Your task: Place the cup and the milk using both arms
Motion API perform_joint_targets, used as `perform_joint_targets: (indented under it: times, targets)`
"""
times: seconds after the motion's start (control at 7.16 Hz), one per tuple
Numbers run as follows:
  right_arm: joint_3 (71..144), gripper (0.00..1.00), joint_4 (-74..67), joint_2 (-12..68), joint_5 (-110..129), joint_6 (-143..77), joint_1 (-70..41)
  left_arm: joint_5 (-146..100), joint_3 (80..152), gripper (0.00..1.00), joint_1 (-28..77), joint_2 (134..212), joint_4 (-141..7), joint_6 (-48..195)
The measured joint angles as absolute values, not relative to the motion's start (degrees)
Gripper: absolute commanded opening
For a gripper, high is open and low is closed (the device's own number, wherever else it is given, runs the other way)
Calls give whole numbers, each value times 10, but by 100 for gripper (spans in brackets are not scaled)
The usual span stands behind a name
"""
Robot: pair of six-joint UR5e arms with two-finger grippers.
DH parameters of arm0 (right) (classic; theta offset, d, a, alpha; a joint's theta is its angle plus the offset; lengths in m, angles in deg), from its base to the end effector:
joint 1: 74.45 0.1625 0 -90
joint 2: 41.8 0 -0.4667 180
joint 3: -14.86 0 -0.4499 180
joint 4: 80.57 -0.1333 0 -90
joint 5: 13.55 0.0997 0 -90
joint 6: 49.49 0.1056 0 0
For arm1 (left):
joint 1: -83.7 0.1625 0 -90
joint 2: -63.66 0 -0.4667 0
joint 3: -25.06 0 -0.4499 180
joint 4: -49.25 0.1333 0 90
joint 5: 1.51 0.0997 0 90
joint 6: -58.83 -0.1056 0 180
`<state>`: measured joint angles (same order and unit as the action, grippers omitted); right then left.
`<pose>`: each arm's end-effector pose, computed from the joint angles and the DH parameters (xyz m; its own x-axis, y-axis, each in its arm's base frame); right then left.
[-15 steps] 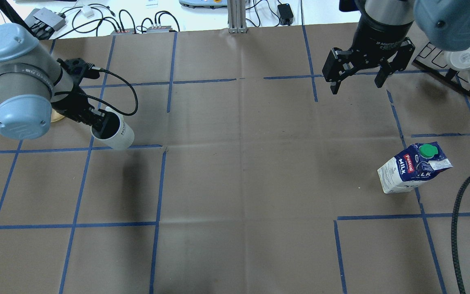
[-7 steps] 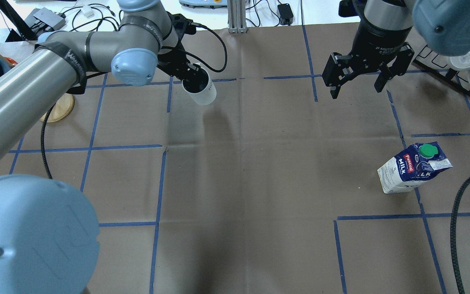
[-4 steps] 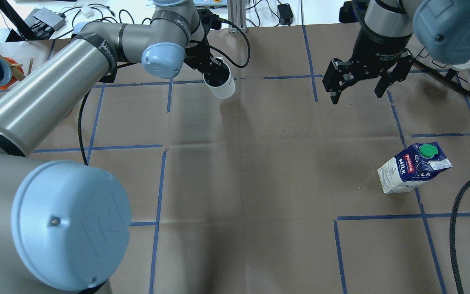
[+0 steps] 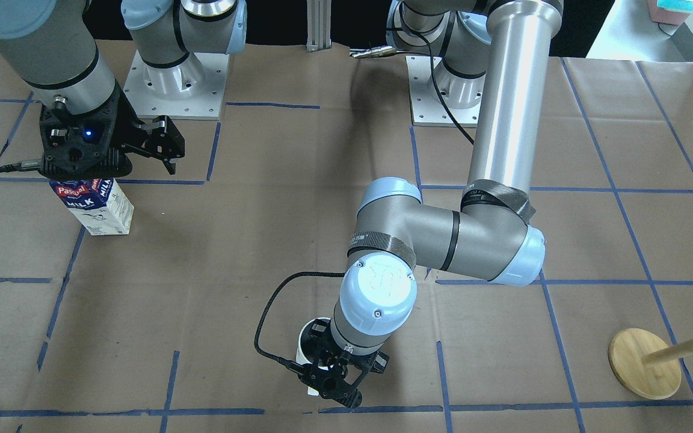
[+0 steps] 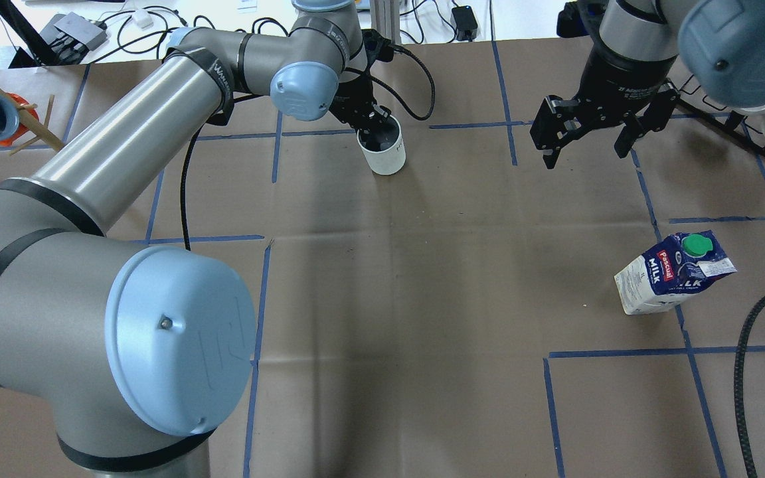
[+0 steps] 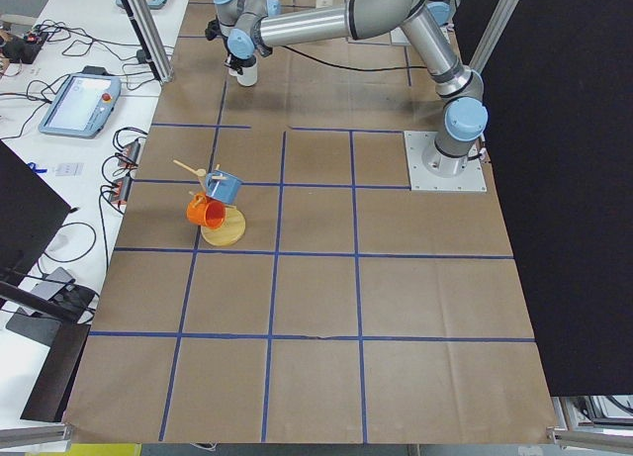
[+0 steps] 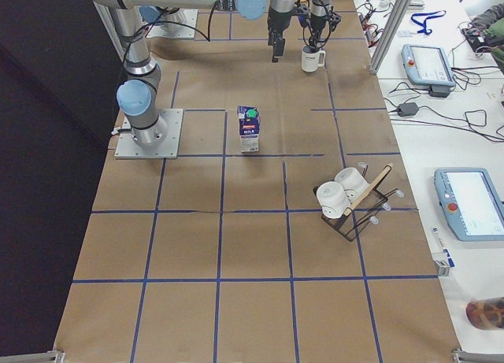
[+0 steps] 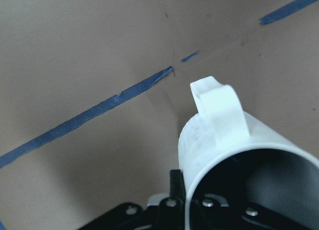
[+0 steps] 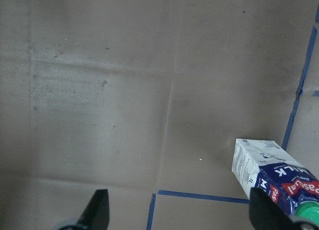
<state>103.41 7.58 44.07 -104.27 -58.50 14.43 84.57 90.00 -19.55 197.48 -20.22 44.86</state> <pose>0.1207 -0.5765 0.4938 -0.9905 -0.1378 0.0000 -0.1373 0.9873 0.0800 -0.3321 -0.7972 0.2523 -0.8866 0.4588 0.0589 0.4566 0.8884 -0.0465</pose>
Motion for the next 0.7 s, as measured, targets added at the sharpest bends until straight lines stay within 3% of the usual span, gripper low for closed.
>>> perform_joint_targets:
  times: [0.56, 0.7]
  targets:
    - [1066, 100, 77, 477, -1044, -715, 34, 861, 900, 4, -193, 1974, -219, 442]
    - [1080, 100, 77, 493, -1043, -740, 9, 868, 902, 14, -193, 1973, -222, 440]
